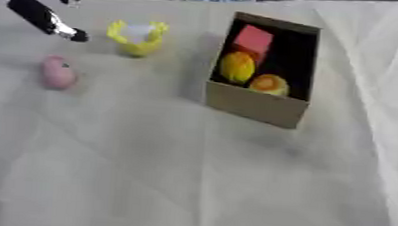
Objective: Pick up objects on the table and place them in the box.
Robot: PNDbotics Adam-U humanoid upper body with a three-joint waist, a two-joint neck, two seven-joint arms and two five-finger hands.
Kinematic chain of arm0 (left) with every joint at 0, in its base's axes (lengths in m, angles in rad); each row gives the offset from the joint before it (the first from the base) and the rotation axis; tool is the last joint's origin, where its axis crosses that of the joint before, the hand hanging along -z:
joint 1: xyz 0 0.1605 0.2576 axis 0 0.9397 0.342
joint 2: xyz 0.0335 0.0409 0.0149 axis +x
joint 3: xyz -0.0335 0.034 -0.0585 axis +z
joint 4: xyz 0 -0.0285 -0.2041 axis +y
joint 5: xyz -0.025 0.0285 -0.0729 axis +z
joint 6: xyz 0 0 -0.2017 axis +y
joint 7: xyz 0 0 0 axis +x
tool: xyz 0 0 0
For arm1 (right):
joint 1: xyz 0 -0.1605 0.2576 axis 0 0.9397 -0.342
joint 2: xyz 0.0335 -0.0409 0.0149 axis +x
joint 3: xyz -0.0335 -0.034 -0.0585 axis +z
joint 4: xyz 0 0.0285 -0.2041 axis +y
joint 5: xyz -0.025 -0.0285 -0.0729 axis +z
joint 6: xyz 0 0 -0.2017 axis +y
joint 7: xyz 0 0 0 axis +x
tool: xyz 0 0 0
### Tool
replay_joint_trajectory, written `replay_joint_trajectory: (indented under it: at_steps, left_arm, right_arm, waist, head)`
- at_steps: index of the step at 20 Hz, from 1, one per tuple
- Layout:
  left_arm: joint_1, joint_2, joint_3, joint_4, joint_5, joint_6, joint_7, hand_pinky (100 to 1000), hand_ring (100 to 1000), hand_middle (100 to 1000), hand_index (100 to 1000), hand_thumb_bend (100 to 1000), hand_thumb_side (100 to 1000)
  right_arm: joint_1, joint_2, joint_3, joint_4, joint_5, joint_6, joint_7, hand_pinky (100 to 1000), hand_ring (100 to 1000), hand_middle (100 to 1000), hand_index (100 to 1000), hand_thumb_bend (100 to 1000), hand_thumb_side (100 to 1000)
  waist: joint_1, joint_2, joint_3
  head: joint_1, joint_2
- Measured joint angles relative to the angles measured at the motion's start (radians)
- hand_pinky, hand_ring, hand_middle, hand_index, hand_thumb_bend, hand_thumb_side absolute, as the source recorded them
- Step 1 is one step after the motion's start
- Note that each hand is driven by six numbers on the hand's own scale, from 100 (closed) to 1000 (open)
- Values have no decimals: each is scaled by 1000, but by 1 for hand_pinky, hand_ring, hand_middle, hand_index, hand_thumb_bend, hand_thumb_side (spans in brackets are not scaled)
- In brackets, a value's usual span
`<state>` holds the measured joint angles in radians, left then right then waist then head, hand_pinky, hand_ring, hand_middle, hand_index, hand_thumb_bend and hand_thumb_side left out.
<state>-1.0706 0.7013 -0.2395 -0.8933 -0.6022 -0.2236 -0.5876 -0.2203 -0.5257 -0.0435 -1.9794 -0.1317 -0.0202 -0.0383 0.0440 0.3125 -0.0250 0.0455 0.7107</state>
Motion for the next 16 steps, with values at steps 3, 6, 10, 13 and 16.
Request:
replay_joint_trajectory:
  at_steps: [3, 6, 10, 13, 16]
  left_arm:
    - [6, 3, 0, 13, 19, -5, -22, 817, 746, 728, 864, 629, 406]
    - [8, 4, -2, 18, 33, -8, -41, 816, 747, 726, 861, 641, 373]
    - [22, 13, -3, 40, 9, -4, -51, 817, 754, 734, 859, 652, 352]
    - [33, 14, -3, 68, -28, -4, -52, 817, 757, 738, 860, 658, 355]
    - [46, 21, -2, 93, -58, -8, -55, 817, 758, 739, 859, 659, 358]
  right_arm:
    - [0, 0, 0, 0, 1, -1, -1, 902, 762, 750, 891, 100, 703]
    - [0, 0, 0, 0, 1, -1, -2, 902, 762, 750, 891, 100, 703]
    - [0, 0, 0, 0, 1, -1, -2, 902, 762, 750, 891, 100, 704]
    - [0, 0, 0, 0, 1, -1, -2, 902, 762, 750, 890, 100, 705]
    - [0, 0, 0, 0, 1, 0, -3, 902, 762, 750, 891, 100, 706]
  waist:
    - [-2, 2, 0]
    - [-2, 2, 0]
    - [-2, 2, -1]
    - [-3, 4, -2]
    - [-3, 7, -1]
  head:
    - [4, 0]
    - [6, 0]
    - [10, 0]
    - [14, 0]
    - [14, 0]
